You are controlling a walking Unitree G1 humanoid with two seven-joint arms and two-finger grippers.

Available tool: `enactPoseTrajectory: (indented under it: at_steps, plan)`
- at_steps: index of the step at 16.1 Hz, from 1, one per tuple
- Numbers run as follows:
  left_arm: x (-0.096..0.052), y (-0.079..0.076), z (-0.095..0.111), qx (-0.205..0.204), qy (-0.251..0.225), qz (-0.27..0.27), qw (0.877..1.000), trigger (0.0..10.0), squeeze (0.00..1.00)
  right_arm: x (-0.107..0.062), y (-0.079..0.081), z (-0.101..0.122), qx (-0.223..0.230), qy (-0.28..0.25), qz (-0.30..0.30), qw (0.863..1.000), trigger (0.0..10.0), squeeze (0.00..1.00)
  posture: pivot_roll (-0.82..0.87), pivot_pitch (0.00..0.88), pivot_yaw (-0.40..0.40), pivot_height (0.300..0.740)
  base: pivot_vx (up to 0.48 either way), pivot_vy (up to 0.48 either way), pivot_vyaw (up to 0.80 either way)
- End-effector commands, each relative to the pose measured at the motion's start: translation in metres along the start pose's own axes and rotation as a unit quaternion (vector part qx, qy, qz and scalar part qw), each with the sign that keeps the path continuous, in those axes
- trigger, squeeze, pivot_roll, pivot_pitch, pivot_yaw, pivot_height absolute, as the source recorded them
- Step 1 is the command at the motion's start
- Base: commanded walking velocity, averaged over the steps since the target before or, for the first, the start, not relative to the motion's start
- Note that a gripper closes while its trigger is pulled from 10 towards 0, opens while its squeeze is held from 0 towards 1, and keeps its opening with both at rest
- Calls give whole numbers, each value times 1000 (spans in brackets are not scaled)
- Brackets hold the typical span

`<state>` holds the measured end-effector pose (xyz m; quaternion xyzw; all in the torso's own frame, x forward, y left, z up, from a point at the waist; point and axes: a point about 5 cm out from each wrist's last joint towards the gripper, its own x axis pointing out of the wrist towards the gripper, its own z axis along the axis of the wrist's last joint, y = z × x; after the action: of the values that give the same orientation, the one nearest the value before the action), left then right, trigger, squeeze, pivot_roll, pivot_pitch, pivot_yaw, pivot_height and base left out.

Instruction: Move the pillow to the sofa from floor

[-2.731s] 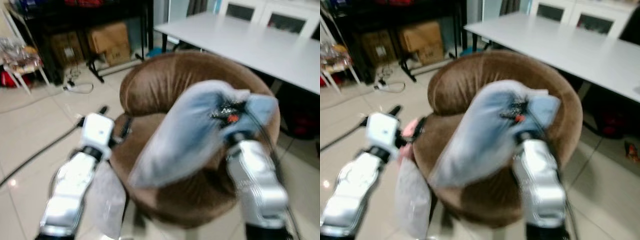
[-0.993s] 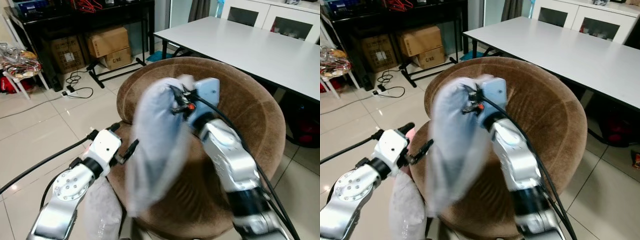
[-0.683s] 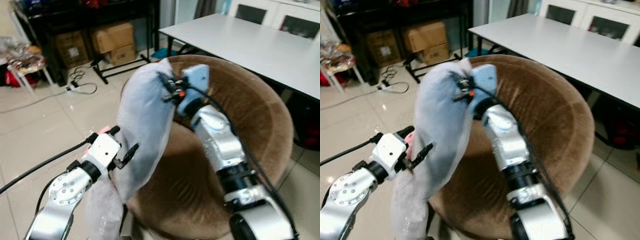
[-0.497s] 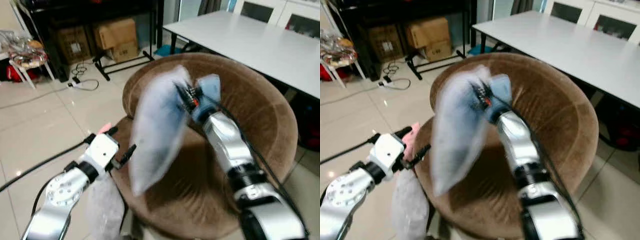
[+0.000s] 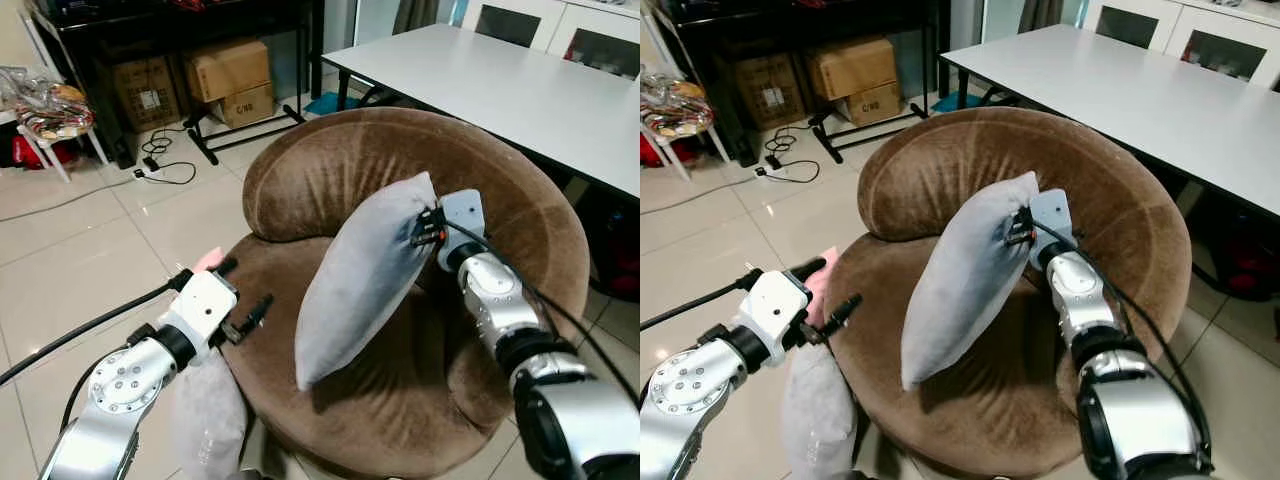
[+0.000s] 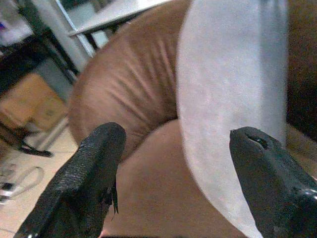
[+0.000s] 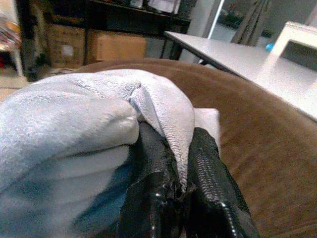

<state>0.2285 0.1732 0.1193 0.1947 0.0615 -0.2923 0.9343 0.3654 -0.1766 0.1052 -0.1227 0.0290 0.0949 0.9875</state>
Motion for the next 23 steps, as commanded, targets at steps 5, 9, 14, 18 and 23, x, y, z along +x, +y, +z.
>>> enactPoseTrajectory:
  at_steps: [5, 9, 14, 18, 23]
  plan:
    - [-4, -9, -2, -31, 8, -67, 997, 10000, 0, 1, -31, 10, -23, -3, -101, 995, 10000, 0, 55, 0, 6, 740, 0, 0, 0]
    - [-5, -5, 0, -28, 8, -68, 997, 10000, 0, -1, -48, 15, -31, -5, -145, 989, 10000, 0, 54, 0, 10, 740, 0, 0, 0]
    - [-3, -4, 2, -25, 9, -70, 997, 10000, 0, -1, -46, 6, -50, 33, -105, 993, 10000, 0, 52, 0, 9, 740, 0, 0, 0]
    - [-2, -7, 4, -23, 8, -72, 997, 10000, 0, -12, -49, -20, -78, 116, -121, 983, 10000, 843, 54, 0, 8, 740, 0, 0, 0]
    - [-1, -6, 4, -20, 10, -74, 997, 10000, 0, -35, -84, -40, -60, 175, -219, 958, 10000, 1000, 45, 0, 21, 740, 0, 0, 0]
